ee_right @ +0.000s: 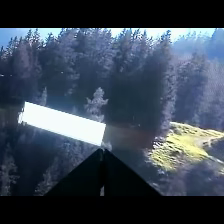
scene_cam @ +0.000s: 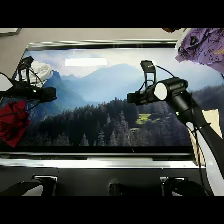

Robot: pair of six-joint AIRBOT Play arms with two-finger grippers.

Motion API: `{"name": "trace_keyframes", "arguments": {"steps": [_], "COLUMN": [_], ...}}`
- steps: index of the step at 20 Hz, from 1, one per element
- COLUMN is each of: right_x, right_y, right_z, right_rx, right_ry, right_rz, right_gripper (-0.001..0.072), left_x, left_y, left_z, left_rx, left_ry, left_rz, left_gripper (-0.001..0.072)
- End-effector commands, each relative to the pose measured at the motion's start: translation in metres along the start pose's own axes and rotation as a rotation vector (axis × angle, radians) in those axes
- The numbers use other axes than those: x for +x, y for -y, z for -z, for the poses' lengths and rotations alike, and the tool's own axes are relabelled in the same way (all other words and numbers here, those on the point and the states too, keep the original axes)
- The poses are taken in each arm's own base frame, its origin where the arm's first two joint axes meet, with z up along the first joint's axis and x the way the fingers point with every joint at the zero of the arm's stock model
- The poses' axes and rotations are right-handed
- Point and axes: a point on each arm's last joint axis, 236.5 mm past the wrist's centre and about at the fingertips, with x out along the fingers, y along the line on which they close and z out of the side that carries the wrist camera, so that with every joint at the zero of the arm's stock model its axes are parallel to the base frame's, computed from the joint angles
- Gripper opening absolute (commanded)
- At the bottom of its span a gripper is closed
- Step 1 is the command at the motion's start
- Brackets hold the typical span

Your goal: Fold the clothes and pants, and hang the long-sleeved shirts on hangers.

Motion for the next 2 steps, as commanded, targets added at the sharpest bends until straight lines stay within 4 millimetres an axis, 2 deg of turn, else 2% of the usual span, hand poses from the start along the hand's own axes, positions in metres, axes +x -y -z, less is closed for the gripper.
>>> {"name": "trace_keyframes", "arguments": {"steps": [1,2], "right_x": [0.0003,0.0003], "right_y": [-0.0006,-0.0006], "right_z": [0.0024,0.0024], "right_rx": [-0.002,-0.002], "right_ry": [-0.009,-0.009], "right_rz": [0.001,0.001], "right_gripper": [0.0024,0.0024], "left_x": [-0.0001,-0.0001], "left_y": [0.0,0.0001], "left_z": [0.0001,0.0001], "left_rx": [0.001,0.0], "left_ry": [0.001,0.001], "left_rz": [-0.001,0.0], "left_gripper": [0.0023,0.0023]}}
